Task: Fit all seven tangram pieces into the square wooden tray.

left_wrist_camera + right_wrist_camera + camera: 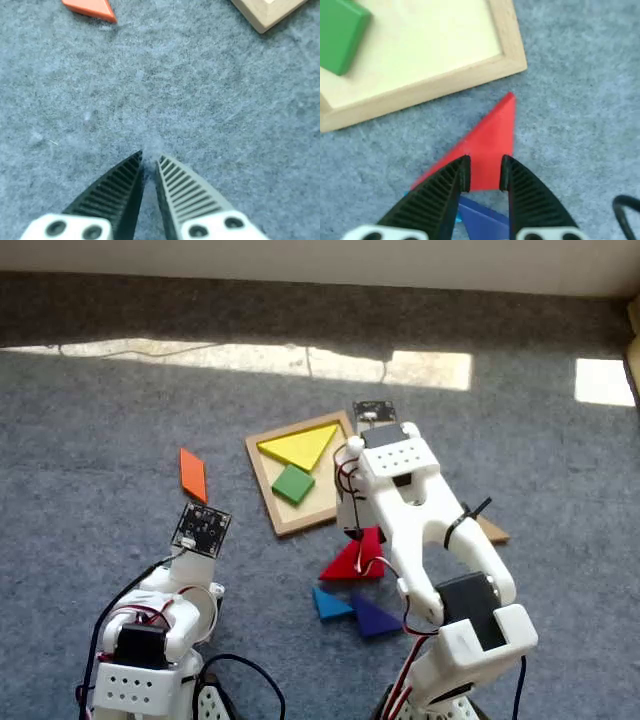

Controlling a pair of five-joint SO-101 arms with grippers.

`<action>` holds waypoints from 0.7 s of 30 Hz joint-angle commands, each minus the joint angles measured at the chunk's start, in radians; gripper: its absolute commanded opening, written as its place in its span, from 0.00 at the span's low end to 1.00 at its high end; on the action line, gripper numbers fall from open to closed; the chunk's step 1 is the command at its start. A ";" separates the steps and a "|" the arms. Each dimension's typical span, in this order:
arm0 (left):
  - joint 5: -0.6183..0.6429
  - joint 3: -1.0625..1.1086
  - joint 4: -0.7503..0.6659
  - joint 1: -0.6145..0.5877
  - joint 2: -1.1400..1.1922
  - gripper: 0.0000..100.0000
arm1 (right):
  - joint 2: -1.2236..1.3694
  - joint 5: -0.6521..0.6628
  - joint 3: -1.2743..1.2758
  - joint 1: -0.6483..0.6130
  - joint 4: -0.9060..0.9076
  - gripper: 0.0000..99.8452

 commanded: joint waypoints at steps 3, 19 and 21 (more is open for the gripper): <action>0.009 0.021 -0.002 0.013 -0.021 0.01 | -0.018 0.121 -0.048 0.077 0.022 0.04; 0.009 0.021 -0.002 0.013 -0.021 0.01 | -0.282 0.043 -0.016 -0.027 0.117 0.17; 0.009 0.021 -0.002 0.013 -0.021 0.01 | -0.308 0.003 0.050 -0.067 0.067 0.21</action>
